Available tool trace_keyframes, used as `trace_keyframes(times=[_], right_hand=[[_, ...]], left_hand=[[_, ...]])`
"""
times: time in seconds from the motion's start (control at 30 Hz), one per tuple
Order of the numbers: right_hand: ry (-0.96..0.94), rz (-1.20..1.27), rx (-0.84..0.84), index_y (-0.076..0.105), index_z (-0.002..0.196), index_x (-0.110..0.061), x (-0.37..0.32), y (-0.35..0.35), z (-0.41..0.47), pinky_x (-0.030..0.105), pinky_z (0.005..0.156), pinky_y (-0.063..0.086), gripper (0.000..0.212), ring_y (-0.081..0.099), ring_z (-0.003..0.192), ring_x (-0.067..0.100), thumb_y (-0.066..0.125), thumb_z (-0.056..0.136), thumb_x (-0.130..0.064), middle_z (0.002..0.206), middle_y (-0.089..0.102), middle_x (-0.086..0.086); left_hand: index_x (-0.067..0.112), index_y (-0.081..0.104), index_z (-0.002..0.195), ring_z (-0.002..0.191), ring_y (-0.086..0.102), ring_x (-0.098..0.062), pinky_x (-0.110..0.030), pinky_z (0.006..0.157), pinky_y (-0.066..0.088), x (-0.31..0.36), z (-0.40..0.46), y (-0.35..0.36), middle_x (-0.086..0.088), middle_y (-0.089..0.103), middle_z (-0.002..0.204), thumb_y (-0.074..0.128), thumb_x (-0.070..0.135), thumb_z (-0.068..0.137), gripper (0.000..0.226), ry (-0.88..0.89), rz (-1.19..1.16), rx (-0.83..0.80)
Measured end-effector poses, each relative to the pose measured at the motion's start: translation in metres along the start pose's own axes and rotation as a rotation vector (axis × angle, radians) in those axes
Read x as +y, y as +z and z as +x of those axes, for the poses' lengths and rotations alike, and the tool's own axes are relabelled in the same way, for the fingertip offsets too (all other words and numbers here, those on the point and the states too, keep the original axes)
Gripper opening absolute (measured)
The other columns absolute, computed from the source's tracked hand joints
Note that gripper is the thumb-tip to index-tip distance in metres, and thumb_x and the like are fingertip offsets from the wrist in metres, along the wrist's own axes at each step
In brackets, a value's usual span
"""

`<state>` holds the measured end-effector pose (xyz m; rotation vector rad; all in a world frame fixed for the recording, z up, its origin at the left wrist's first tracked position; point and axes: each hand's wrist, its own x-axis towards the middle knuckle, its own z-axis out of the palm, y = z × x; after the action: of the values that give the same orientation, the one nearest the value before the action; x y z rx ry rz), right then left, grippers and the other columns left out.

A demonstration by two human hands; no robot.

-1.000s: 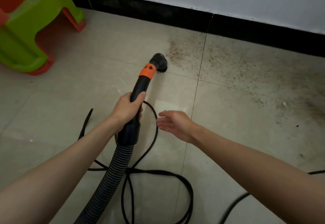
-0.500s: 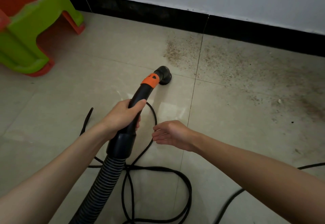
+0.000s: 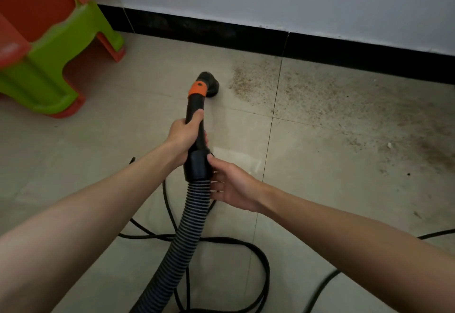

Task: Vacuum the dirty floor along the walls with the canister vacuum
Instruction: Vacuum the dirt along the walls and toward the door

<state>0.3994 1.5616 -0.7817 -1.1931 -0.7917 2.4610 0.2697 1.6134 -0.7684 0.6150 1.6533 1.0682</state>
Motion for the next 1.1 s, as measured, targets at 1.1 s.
trace_keyframes(times=[1.1], right_hand=[[-0.285,-0.813,0.492,0.054,0.107,-0.013,-0.077,-0.090,0.036,0.033,0.054,0.055,0.055,0.063,0.059,0.019,0.056,0.086,-0.064,0.085,0.064,0.007]], left_hand=[[0.007,0.047,0.119,0.061,0.058,-0.018,-0.033,0.058,0.052,0.024,0.101,0.084,-0.007,0.056,0.078,0.052,0.039,0.095,0.040,-0.271,-0.208,0.107]])
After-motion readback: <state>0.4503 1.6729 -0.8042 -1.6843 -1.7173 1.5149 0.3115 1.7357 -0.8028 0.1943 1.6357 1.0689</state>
